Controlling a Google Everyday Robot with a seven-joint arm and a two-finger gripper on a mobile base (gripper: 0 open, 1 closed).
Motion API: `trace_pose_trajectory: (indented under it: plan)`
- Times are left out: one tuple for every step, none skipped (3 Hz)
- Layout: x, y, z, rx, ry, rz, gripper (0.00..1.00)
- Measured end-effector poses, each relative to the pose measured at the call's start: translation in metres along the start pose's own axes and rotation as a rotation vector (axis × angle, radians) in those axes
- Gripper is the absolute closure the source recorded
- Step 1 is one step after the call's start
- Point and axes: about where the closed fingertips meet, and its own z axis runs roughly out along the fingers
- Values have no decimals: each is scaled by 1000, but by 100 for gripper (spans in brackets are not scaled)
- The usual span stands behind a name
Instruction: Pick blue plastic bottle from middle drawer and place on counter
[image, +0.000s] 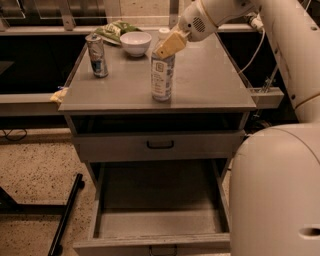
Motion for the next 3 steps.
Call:
trace_pose_trajectory:
  plan:
    - [0,0,0,0,0,0,13]
    - [0,0,0,0,0,0,0]
    - [0,0,0,0,0,0,0]
